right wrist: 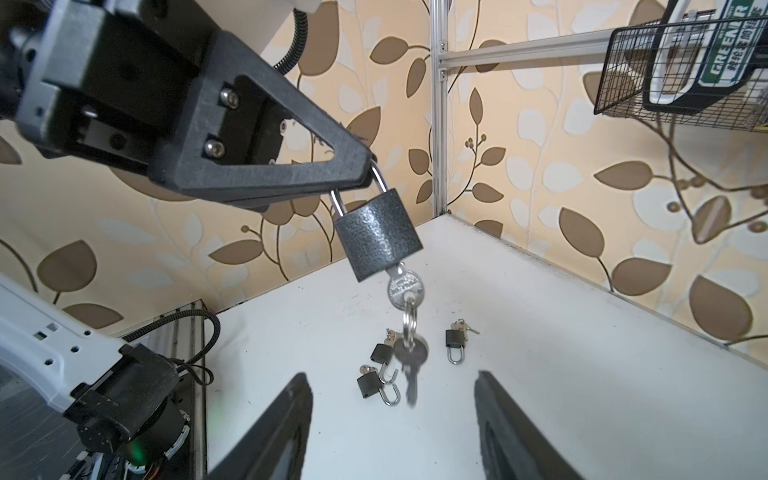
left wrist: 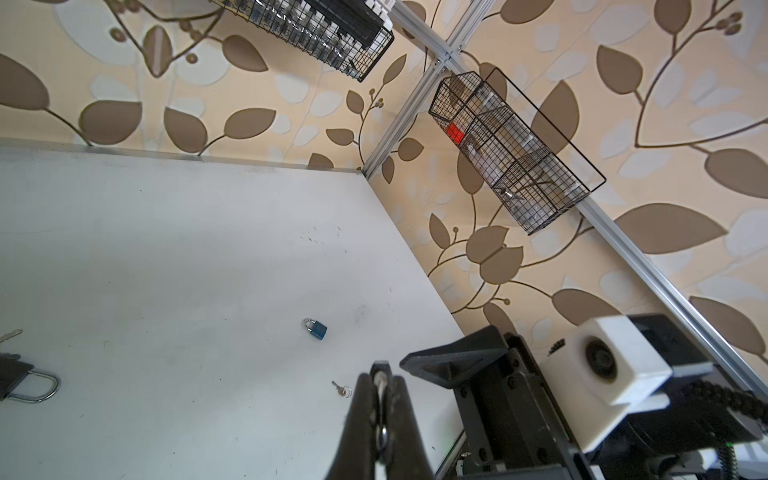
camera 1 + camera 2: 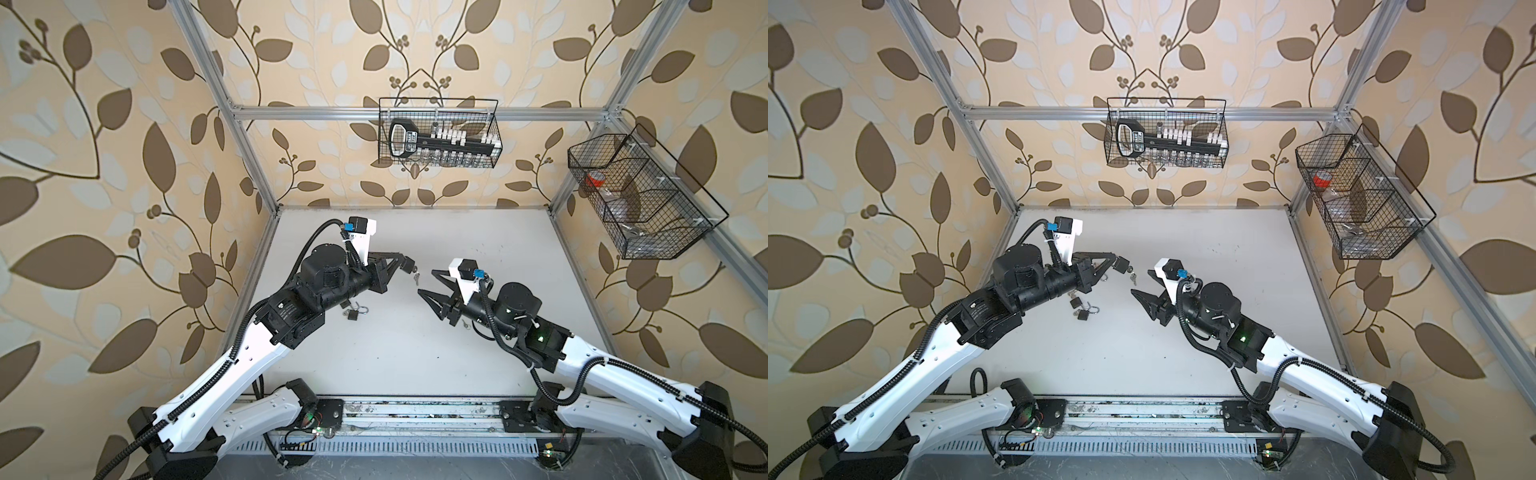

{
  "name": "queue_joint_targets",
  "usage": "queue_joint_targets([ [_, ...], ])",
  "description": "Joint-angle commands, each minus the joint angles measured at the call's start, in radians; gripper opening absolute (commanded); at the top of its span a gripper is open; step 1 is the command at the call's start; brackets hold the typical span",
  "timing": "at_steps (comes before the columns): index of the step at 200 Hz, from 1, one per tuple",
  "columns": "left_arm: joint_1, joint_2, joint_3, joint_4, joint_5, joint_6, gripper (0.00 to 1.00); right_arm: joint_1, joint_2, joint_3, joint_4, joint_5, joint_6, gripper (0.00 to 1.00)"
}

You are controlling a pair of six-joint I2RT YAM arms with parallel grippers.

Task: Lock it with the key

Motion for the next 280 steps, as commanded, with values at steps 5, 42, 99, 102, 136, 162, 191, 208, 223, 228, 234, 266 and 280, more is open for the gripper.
queue_joint_targets([
  [5, -0.001, -0.016, -0.003, 0.104, 0.047, -0.017, 0.0, 0.018, 0.034, 0.054, 0.077, 0.082, -0.023, 0.59],
  [42, -0.001, -0.014, 0.009, 0.095, 0.075, -0.016, 0.0, 0.029, 0.07, 0.09, 0.074, 0.089, -0.008, 0.5],
  [99, -0.001, -0.024, -0.002, 0.105, 0.091, -0.032, 0.0, 0.034, 0.101, 0.117, 0.03, 0.135, 0.019, 0.35],
  [102, 0.0, -0.026, -0.004, 0.105, 0.089, -0.032, 0.0, 0.034, 0.104, 0.12, 0.024, 0.135, 0.019, 0.35],
  [136, 0.0, -0.033, -0.014, 0.115, 0.082, -0.039, 0.0, 0.034, 0.105, 0.116, 0.002, 0.16, 0.026, 0.33],
  [162, 0.0, -0.031, -0.008, 0.113, 0.083, -0.039, 0.0, 0.034, 0.1, 0.116, -0.004, 0.167, 0.026, 0.28],
  [191, 0.0, -0.029, -0.007, 0.114, 0.082, -0.04, 0.0, 0.034, 0.104, 0.119, -0.022, 0.161, 0.02, 0.23],
  [208, -0.001, -0.03, -0.008, 0.119, 0.083, -0.043, 0.0, 0.033, 0.097, 0.117, -0.026, 0.162, 0.022, 0.21],
  [223, 0.0, -0.03, -0.008, 0.119, 0.085, -0.045, 0.0, 0.033, 0.09, 0.113, -0.026, 0.164, 0.024, 0.19],
  [228, -0.001, -0.029, -0.007, 0.118, 0.084, -0.044, 0.0, 0.034, 0.088, 0.113, -0.025, 0.162, 0.024, 0.18],
  [234, 0.0, -0.03, -0.008, 0.116, 0.085, -0.044, 0.0, 0.033, 0.088, 0.113, -0.026, 0.159, 0.024, 0.18],
  [266, 0.0, -0.029, -0.01, 0.113, 0.083, -0.048, 0.0, 0.034, 0.086, 0.11, -0.028, 0.152, 0.022, 0.12],
  [280, -0.001, -0.03, -0.008, 0.113, 0.084, -0.051, 0.0, 0.034, 0.081, 0.107, -0.03, 0.153, 0.026, 0.1],
])
